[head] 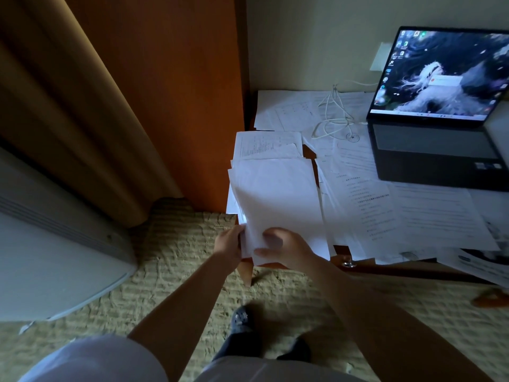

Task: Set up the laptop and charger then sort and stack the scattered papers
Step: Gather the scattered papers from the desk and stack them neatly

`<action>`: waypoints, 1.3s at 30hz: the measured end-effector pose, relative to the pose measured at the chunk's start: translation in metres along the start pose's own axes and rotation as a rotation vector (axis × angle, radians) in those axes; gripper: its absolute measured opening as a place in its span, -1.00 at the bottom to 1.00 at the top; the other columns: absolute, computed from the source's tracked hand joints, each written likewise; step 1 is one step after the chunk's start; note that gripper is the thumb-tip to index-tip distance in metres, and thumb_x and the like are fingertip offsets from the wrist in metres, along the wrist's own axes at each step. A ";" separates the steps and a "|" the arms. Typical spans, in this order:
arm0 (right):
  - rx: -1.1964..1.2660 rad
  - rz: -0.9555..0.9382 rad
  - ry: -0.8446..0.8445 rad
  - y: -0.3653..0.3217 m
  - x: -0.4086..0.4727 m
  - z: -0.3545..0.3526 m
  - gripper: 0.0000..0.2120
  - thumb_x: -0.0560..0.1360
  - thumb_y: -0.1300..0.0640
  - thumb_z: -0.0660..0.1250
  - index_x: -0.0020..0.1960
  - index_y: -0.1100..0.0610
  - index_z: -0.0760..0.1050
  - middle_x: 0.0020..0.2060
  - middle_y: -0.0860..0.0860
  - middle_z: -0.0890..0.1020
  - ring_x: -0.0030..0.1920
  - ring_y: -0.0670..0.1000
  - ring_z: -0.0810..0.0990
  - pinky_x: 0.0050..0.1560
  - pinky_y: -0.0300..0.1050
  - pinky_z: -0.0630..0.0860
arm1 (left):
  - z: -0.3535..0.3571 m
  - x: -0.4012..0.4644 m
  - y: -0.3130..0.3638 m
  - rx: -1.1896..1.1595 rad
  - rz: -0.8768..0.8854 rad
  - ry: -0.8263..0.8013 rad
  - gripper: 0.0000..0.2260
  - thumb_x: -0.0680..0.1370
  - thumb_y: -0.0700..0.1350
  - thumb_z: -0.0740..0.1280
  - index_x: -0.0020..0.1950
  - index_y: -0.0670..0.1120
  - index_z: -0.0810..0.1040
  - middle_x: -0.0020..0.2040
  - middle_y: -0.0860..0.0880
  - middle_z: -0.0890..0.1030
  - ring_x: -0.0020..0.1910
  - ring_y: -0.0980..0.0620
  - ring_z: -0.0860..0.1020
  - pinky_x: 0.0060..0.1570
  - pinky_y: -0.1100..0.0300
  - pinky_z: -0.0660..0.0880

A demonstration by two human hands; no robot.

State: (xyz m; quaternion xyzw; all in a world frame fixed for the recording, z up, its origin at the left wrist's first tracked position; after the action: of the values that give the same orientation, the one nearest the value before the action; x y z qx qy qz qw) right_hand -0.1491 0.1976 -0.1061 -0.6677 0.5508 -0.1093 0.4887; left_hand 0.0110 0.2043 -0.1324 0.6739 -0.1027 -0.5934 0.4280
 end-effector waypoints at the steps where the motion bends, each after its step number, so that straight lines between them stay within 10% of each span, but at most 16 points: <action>1: -0.005 0.024 0.008 -0.002 0.001 0.000 -0.71 0.43 -0.16 0.39 0.01 0.02 0.53 -0.08 -0.08 0.54 -0.07 -0.05 0.49 0.01 -0.12 0.45 | -0.001 0.002 0.000 0.006 -0.005 0.000 -0.79 0.52 -0.24 0.35 -0.32 -0.22 0.49 -0.33 -0.14 0.52 -0.32 -0.07 0.51 -0.23 0.09 0.47; 5: -0.084 0.066 0.269 -0.010 -0.001 -0.006 -0.68 0.59 0.09 0.19 -0.34 0.07 0.36 -0.44 0.00 0.42 -0.29 0.08 0.43 -0.22 -0.14 0.31 | -0.004 -0.002 0.004 0.112 -0.015 -0.052 -0.84 0.45 -0.15 0.41 -0.21 -0.24 0.57 -0.19 -0.22 0.55 -0.19 -0.13 0.54 -0.15 0.02 0.48; 9: -0.185 -0.183 0.883 -0.020 -0.018 -0.019 -0.60 0.53 0.36 0.27 0.35 0.23 0.37 0.08 0.18 0.63 -0.14 0.03 0.63 -0.23 -0.20 0.54 | -0.006 -0.014 -0.001 0.218 -0.101 -0.170 -0.89 0.51 -0.28 0.36 -0.02 -0.31 0.56 -0.03 -0.22 0.62 -0.02 -0.18 0.60 -0.20 0.03 0.58; 14: -0.537 -0.457 0.487 -0.003 -0.028 -0.008 -0.29 0.25 0.57 0.28 0.35 0.18 0.37 0.24 0.29 0.50 -0.33 0.04 0.62 -0.54 -0.35 0.35 | -0.013 -0.018 -0.020 0.317 -0.094 -0.149 -0.66 0.47 -0.23 0.45 0.15 -0.37 0.51 0.12 -0.30 0.58 0.08 -0.25 0.59 0.03 -0.15 0.58; 17: -0.538 -0.431 0.269 0.002 -0.030 0.000 -0.63 0.49 0.25 0.33 0.29 0.19 0.49 0.36 0.17 0.43 0.24 0.16 0.53 0.07 -0.04 0.54 | -0.015 -0.017 -0.021 0.263 -0.033 -0.033 -0.60 0.34 -0.10 0.57 -0.01 -0.34 0.57 0.00 -0.29 0.63 -0.06 -0.25 0.64 -0.07 -0.13 0.61; 20: -0.578 -0.338 0.111 0.005 -0.026 0.004 -0.44 0.53 -0.04 0.28 0.46 0.15 0.29 0.44 0.04 0.32 0.40 0.06 0.33 0.34 -0.08 0.33 | -0.012 -0.024 -0.014 0.206 -0.010 0.019 -0.71 0.43 -0.04 0.50 -0.16 -0.27 0.56 -0.11 -0.22 0.63 -0.11 -0.18 0.63 -0.13 -0.03 0.62; 27: -0.327 -0.236 0.153 0.011 -0.010 0.014 -0.75 0.43 0.13 0.37 0.08 0.16 0.60 0.01 0.05 0.63 -0.02 0.06 0.59 -0.11 -0.15 0.53 | -0.017 -0.029 -0.023 0.080 -0.032 -0.096 -0.54 0.55 0.25 0.22 0.08 -0.13 0.60 0.01 -0.17 0.66 0.02 -0.16 0.63 0.07 -0.14 0.57; 32: -0.039 0.053 0.266 -0.001 -0.003 0.004 -0.68 0.57 0.06 0.26 -0.34 0.11 0.48 -0.41 0.03 0.49 -0.37 0.00 0.47 -0.40 -0.17 0.27 | -0.020 -0.032 -0.027 0.067 -0.012 -0.087 -0.76 0.59 -0.04 0.28 0.05 -0.22 0.56 0.05 -0.23 0.62 0.01 -0.19 0.61 0.01 -0.06 0.59; 35: -0.137 -0.127 0.850 -0.005 -0.012 -0.016 -0.77 0.57 0.16 0.22 -0.10 0.26 0.58 -0.20 0.12 0.62 -0.23 0.06 0.57 -0.30 -0.28 0.34 | -0.022 -0.029 -0.028 0.157 -0.004 0.006 -0.91 0.55 -0.19 0.34 0.02 -0.20 0.56 0.05 -0.20 0.58 -0.02 -0.18 0.59 -0.19 0.04 0.59; 39: -0.366 -0.460 0.578 0.004 -0.018 -0.006 -0.79 0.50 0.26 0.25 0.06 0.24 0.60 -0.04 0.13 0.67 -0.12 0.10 0.66 -0.17 -0.15 0.56 | -0.020 -0.031 -0.023 0.126 0.004 0.018 -0.90 0.57 -0.16 0.32 -0.01 -0.18 0.57 -0.05 -0.16 0.59 -0.07 -0.14 0.59 -0.22 0.07 0.58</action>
State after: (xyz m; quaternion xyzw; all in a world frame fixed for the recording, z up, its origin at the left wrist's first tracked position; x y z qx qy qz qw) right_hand -0.1626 0.2095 -0.0989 -0.7912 0.5120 -0.2990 0.1498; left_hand 0.0119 0.2476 -0.1275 0.7047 -0.1370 -0.5789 0.3868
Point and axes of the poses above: each hand's wrist, its own x-axis towards the middle knuckle, its own z-axis out of the palm, y = z × x, the point moved 2 cm from there along x, towards the middle knuckle
